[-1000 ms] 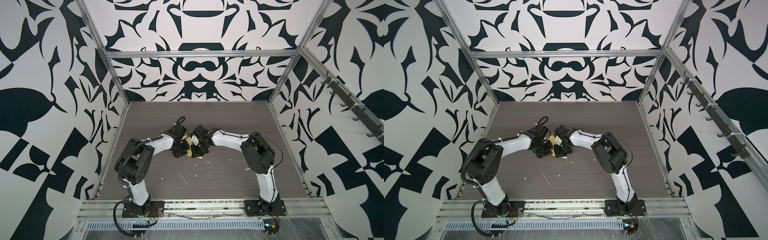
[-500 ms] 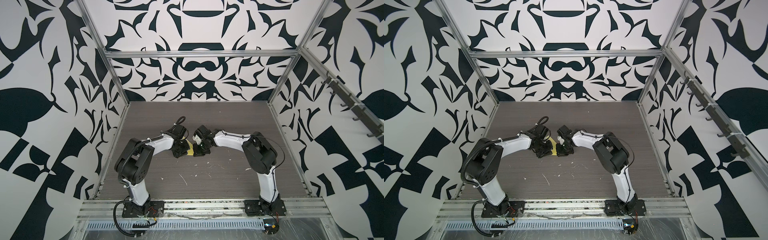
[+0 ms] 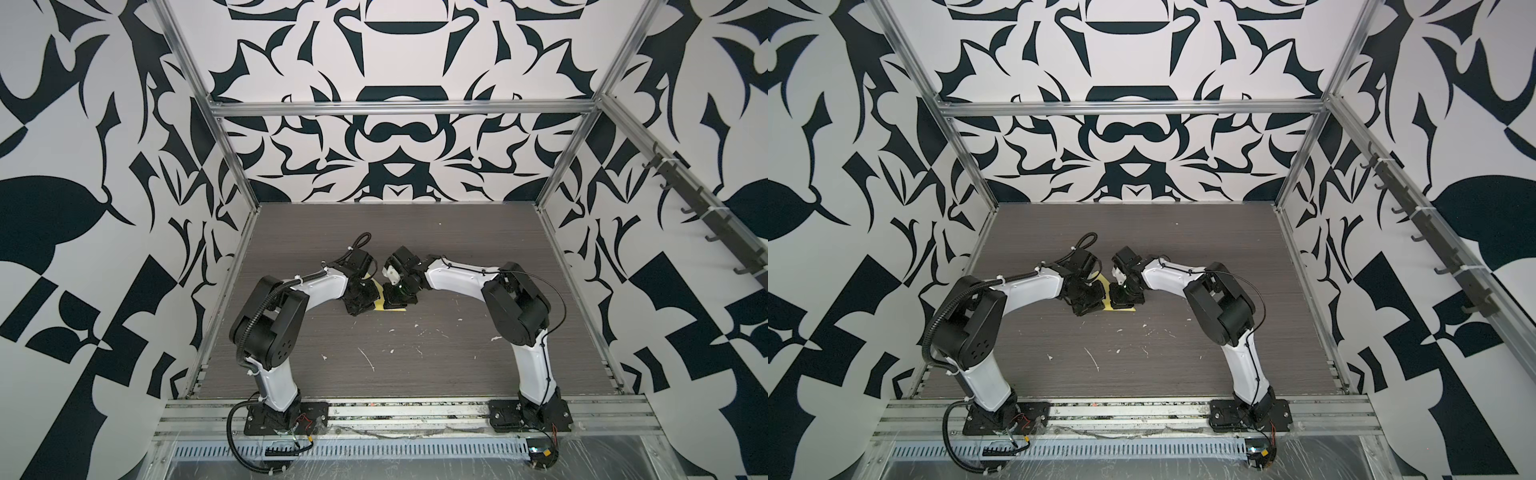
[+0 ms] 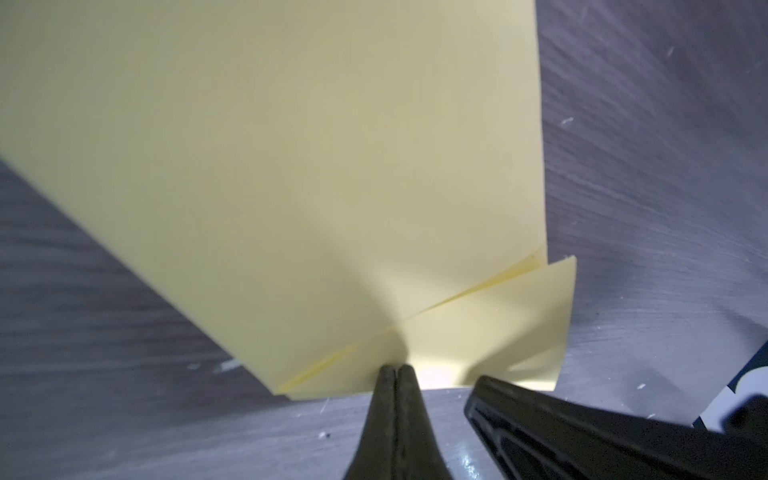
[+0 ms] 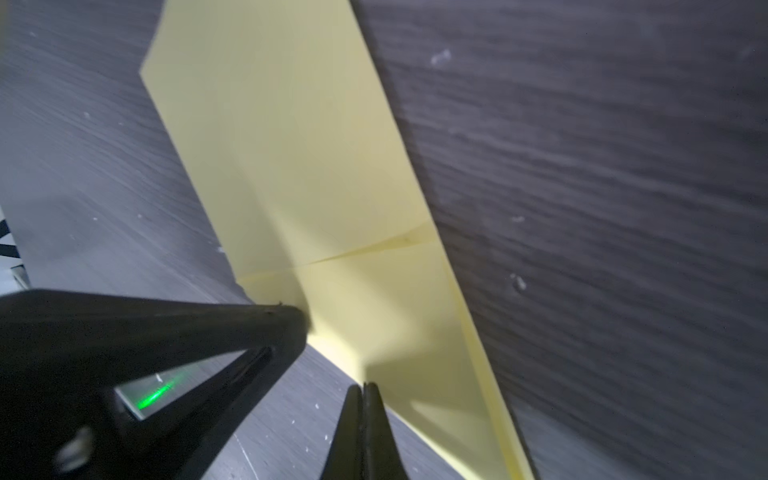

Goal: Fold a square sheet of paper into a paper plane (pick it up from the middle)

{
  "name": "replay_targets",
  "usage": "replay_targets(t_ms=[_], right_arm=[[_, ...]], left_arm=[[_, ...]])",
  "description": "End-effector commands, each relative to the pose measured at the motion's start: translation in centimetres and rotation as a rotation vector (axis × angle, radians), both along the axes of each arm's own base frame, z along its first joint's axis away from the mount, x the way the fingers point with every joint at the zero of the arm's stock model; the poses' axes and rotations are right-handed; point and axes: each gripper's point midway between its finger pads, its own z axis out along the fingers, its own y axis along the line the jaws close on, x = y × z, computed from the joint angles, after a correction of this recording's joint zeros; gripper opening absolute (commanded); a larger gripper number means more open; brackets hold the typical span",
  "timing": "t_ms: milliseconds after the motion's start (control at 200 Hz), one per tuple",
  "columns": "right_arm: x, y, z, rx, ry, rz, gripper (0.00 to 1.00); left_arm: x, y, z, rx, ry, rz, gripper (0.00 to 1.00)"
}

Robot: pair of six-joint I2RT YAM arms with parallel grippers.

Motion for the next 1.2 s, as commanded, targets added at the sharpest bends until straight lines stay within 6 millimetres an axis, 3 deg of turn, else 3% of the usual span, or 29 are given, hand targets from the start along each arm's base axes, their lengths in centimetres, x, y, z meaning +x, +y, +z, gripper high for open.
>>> replay_targets(t_ms=[0,470,650,755,830,930,1025,1195], right_arm=[[0.0,-0.4,0.3,-0.028,-0.011,0.001,0.00],[-0.7,-7.7,-1.1,-0.152,0.016,-0.084,0.00],[-0.3,-9.8,-0.3,-0.180,-0.015,-0.118,0.00],[0.2,-9.1,1.8,-0.129,-0.069,-0.097,0.00],[0.4,-7.6,3.7,-0.043,-0.119,-0.051,0.00],[0.4,-5.7,5.3,0.028,-0.169,0.016,0.00],[0.7,-4.6,5.5,0.038,-0.187,0.048,0.01],[1.9,-3.0,5.0,0.076,-0.190,0.061,0.21]], left_arm=[[-1.7,2.0,-2.3,0.109,0.083,0.006,0.00],[-1.7,2.3,-2.1,0.122,0.077,-0.004,0.00],[-1.3,2.0,-1.7,0.114,0.057,-0.018,0.00],[-0.3,1.1,-0.2,0.075,0.006,-0.049,0.00],[0.9,-0.2,2.0,0.006,-0.063,-0.075,0.02],[2.1,-1.1,5.5,-0.052,-0.161,-0.083,0.11],[2.6,-0.4,7.0,-0.057,-0.209,-0.037,0.23],[2.1,2.2,6.9,-0.077,-0.227,0.120,0.40]])
